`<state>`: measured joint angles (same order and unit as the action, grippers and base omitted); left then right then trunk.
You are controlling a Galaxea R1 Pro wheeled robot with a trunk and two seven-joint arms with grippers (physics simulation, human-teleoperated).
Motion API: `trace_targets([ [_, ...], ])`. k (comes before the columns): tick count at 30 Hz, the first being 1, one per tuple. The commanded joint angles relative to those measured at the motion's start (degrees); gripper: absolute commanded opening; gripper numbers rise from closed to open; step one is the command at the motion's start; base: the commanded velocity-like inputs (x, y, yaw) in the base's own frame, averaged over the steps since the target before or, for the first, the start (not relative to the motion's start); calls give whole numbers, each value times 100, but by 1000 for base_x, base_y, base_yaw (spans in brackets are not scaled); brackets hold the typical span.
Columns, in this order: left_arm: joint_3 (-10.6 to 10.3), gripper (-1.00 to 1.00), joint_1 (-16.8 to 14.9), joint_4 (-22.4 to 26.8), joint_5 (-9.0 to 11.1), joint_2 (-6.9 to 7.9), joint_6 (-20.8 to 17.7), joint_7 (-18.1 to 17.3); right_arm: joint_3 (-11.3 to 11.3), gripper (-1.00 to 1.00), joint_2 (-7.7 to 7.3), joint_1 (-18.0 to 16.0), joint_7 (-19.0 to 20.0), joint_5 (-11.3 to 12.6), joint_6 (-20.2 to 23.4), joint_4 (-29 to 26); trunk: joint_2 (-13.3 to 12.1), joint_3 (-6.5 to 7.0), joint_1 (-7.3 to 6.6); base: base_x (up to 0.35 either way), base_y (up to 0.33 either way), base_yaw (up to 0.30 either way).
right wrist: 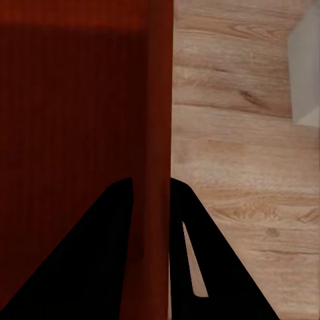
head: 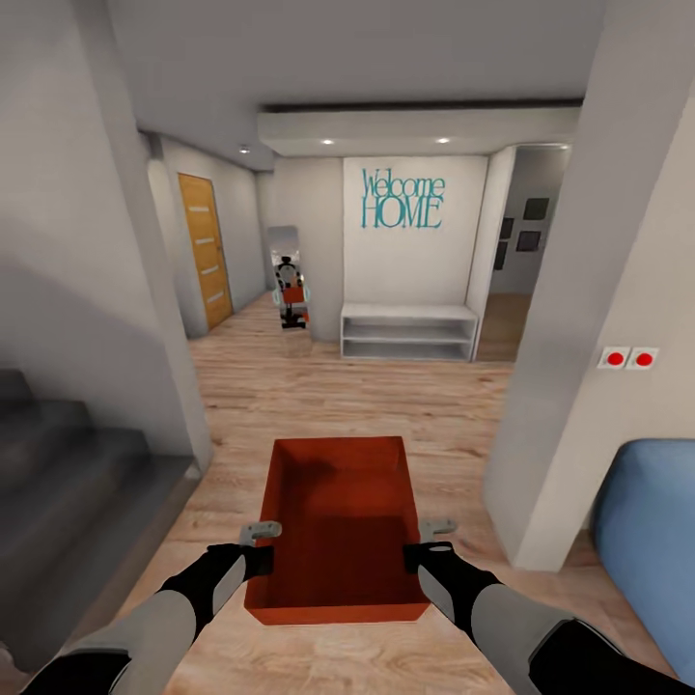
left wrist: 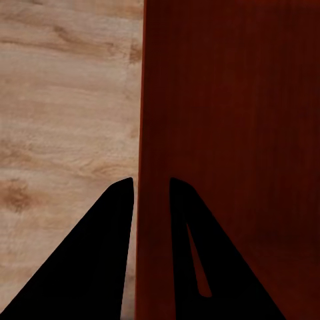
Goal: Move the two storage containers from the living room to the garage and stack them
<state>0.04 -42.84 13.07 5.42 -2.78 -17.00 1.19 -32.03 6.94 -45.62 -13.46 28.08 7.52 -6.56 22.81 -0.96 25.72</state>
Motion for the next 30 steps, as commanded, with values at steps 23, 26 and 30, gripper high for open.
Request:
trace_targets([
  [23, 39, -100, -5, 28, -129, -3, -32, 84, -234, -100, 9, 0, 19, 175, 39, -7, 11, -10, 7, 322, 0, 3],
  [26, 39, -100, -5, 29, -129, 4, -32, 83, -226, -100, 9, 0, 19, 177, 39, -4, 11, -10, 7, 322, 0, 0],
  [30, 39, -100, -5, 29, -129, -1, -34, 84, -225, -100, 9, 0, 19, 178, 39, -7, 11, -10, 7, 322, 0, 0],
])
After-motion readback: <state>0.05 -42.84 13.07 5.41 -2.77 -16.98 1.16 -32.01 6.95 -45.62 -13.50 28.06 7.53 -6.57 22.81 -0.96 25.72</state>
